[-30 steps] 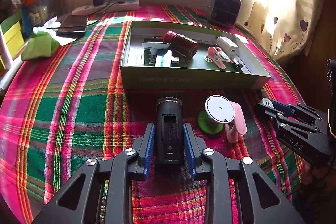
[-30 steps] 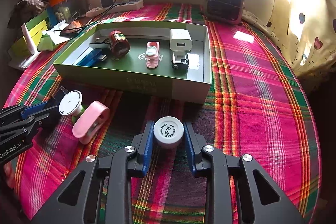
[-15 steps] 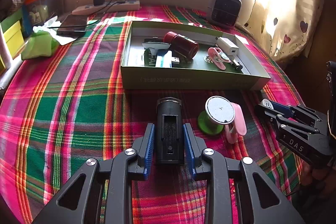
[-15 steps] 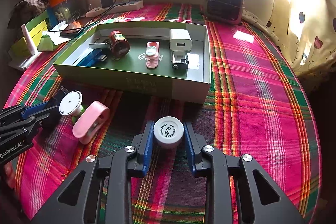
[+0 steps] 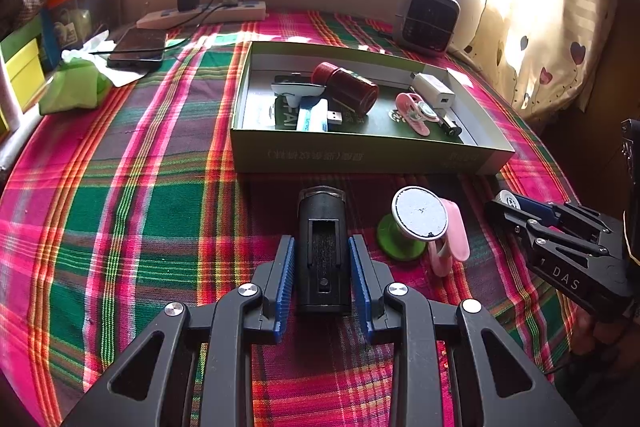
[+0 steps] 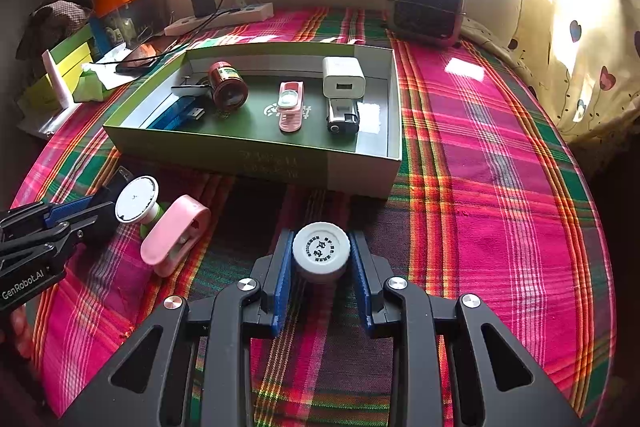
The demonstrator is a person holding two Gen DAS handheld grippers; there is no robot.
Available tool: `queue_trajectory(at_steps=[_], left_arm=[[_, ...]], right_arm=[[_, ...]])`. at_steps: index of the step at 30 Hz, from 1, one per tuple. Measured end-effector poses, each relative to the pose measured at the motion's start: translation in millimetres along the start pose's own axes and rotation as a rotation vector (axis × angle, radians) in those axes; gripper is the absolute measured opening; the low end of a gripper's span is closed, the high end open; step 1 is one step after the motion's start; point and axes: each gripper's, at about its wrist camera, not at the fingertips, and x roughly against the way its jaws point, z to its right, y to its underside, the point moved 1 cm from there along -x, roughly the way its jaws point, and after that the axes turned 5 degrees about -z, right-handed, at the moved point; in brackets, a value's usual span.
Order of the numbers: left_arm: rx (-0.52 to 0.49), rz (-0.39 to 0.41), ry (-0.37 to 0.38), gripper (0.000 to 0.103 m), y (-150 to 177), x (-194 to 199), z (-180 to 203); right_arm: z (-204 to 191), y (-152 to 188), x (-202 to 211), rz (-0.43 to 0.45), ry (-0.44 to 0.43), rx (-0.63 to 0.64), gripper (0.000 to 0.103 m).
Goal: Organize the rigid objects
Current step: 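Lift the black holder in the left tool while the right tool lifts the white container toward the tray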
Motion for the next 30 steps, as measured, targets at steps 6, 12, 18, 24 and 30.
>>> queue_trajectory(at_steps=[6,12,18,24,30], left_arm=[[0.006,0.007,0.004,0.026,-2,1,-1],[0.007,0.02,0.005,0.026,-3,4,-1],[0.012,0.037,0.004,0.026,-5,9,-3],[0.015,0.055,0.001,0.026,-9,16,-6],[0.015,0.064,0.001,0.026,-12,19,-9]], right_arm=[[1,0,1,0.007,-0.004,-0.006,0.029],[1,-1,3,0.015,-0.003,-0.005,0.029],[0,-3,5,0.025,-0.005,-0.004,0.029],[-1,-6,9,0.038,-0.004,-0.001,0.029],[-3,-9,11,0.048,-0.004,0.003,0.029]])
